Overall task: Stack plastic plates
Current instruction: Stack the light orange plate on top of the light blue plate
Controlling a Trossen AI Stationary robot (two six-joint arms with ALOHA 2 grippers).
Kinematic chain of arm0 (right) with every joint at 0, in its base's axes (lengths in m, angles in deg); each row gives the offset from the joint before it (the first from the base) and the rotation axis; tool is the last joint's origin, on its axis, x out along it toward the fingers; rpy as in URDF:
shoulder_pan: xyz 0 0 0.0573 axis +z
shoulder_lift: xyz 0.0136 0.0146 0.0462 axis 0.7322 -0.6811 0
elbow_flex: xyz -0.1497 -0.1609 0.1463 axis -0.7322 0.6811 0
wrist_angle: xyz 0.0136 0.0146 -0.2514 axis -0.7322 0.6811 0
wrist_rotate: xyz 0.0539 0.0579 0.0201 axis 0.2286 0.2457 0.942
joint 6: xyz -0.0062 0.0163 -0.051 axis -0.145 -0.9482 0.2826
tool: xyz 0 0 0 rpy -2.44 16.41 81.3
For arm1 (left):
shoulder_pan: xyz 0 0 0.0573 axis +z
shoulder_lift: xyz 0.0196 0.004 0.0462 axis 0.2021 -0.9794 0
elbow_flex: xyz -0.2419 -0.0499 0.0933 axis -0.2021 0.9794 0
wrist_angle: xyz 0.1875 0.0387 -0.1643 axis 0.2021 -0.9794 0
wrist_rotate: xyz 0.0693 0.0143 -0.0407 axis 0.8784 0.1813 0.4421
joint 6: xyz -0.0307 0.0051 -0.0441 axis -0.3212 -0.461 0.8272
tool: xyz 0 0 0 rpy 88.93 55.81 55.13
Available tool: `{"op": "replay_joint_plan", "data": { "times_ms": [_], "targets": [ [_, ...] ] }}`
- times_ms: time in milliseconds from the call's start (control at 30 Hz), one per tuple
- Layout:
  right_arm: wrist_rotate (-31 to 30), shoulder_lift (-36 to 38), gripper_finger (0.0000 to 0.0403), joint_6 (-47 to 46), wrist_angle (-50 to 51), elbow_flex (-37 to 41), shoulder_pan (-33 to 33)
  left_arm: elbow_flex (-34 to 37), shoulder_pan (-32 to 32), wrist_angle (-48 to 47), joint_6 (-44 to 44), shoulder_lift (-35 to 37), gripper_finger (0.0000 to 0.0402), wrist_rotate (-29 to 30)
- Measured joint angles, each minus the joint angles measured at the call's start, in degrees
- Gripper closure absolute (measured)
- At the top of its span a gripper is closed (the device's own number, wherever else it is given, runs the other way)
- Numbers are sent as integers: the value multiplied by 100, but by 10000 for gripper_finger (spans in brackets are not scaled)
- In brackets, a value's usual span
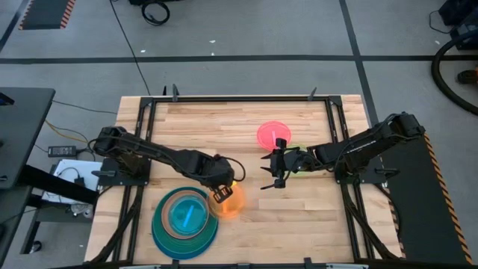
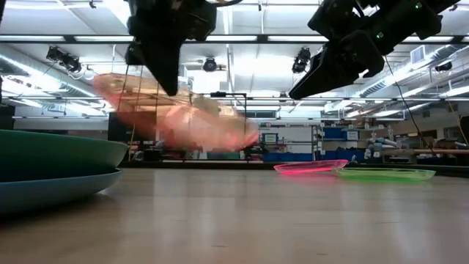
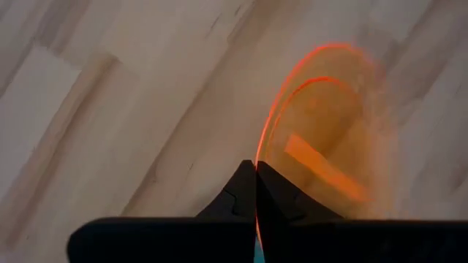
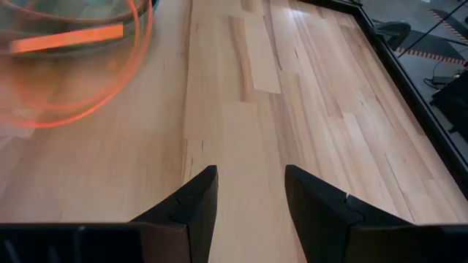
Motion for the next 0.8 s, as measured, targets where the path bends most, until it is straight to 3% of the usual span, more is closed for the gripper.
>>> {"op": "replay_joint_plan", "data": {
  "times_ms": [267,433,800],
  "targets": [
    [15,0,233,1,11,0,-1,-734,-392,-1308,372,7,399,-56],
    [17,0,233,-1,13,0,-1,-744,-773,-1742,570,81,399,15],
    [164,0,233,-47,-21,0,-1,-724,-1449,-2565,1681,529,399,876]
  ]
}}
